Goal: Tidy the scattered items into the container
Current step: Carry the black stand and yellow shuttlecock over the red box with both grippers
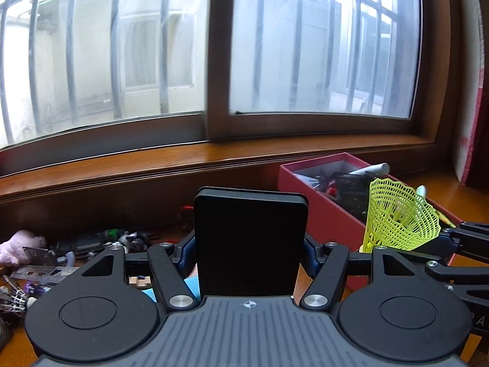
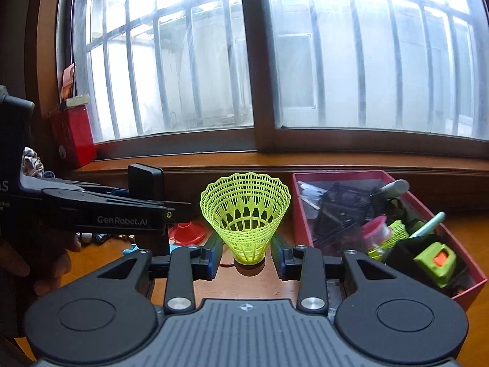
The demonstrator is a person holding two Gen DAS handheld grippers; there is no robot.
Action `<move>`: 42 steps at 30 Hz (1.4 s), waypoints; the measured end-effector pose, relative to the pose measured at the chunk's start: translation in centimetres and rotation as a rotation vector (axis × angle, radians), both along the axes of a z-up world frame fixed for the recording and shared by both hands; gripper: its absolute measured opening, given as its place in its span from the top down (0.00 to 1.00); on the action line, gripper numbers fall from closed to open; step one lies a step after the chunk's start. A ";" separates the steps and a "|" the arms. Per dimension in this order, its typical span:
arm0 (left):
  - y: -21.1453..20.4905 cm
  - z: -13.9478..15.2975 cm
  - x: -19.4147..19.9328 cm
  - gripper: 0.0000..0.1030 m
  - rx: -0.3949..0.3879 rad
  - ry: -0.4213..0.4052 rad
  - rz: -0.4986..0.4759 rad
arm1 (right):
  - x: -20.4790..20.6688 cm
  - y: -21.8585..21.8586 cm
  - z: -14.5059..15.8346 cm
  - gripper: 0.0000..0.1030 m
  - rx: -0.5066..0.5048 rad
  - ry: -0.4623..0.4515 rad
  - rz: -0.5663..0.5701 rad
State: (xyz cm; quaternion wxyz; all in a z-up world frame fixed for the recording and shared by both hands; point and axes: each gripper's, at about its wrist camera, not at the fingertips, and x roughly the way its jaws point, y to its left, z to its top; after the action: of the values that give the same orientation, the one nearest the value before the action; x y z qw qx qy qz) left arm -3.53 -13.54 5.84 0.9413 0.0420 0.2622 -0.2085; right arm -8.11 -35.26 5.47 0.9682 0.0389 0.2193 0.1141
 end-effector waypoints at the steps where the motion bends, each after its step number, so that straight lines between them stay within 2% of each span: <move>1: -0.4 0.1 0.0 0.38 -0.004 0.000 -0.005 | -0.1 -0.5 0.2 0.64 0.000 -0.003 -0.001; 9: -4.0 1.1 -0.4 0.37 -0.026 -0.018 -0.057 | -1.3 -5.4 1.9 0.64 -0.006 -0.032 -0.043; 13: -5.8 1.5 -0.6 0.37 -0.064 -0.003 -0.100 | -1.8 -8.2 2.6 0.64 -0.001 -0.048 -0.088; 17: -7.6 2.0 -0.9 0.37 -0.099 0.007 -0.145 | -1.9 -10.7 2.6 0.64 -0.004 -0.054 -0.132; 20: -9.0 2.3 -1.2 0.37 -0.096 0.000 -0.173 | -1.9 -12.0 2.3 0.64 0.000 -0.049 -0.147; 30: -12.3 2.6 -1.9 0.37 -0.084 -0.003 -0.239 | -1.8 -13.9 1.5 0.64 0.001 -0.045 -0.146; 37: -12.7 2.8 -1.6 0.37 -0.131 0.048 -0.288 | -1.4 -15.1 1.0 0.64 0.006 -0.031 -0.158; 42: -13.3 2.4 -0.9 0.37 -0.131 0.085 -0.306 | -1.2 -15.6 0.8 0.64 0.012 -0.038 -0.156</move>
State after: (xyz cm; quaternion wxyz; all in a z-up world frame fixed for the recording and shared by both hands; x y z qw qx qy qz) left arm -4.42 -26.80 8.20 0.8874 0.0113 0.2781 -0.3676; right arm -9.28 -50.87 6.32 0.9779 0.0592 0.1964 0.0404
